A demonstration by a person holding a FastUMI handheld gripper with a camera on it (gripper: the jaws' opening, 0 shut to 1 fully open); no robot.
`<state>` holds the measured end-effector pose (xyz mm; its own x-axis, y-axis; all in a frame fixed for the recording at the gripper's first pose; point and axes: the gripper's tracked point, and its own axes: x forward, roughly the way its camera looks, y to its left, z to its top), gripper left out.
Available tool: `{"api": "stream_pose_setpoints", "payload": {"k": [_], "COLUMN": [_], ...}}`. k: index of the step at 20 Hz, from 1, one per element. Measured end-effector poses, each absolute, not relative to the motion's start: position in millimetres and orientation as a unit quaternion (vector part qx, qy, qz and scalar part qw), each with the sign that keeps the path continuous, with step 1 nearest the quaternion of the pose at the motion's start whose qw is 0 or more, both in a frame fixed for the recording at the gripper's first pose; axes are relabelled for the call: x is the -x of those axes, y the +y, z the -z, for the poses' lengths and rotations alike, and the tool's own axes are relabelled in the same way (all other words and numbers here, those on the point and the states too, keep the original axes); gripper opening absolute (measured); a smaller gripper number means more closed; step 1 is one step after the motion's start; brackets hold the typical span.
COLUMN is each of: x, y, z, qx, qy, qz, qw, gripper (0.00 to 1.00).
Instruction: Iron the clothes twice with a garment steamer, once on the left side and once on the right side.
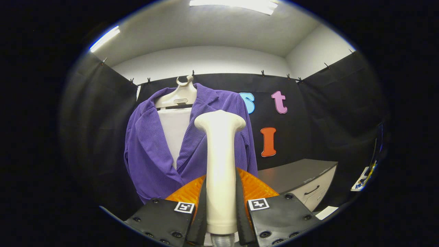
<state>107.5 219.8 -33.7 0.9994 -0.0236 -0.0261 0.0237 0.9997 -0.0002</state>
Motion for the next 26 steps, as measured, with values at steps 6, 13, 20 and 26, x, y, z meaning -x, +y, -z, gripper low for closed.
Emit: {"api": "stream_pose_setpoints", "payload": {"k": [6, 13, 20, 26], "x": [-123, -128, -110, -94], "y": [236, 242, 249, 250], "z": [65, 77, 114, 153], "qx": [0.007, 0.014, 0.026, 0.033], "qy": [0.038, 0.033, 0.059, 0.087], "qz": [0.013, 0.033, 0.046, 0.067], "qw": [0.999, 0.999, 0.997, 0.993], "gripper": [0.43, 0.44, 0.44, 0.44]}}
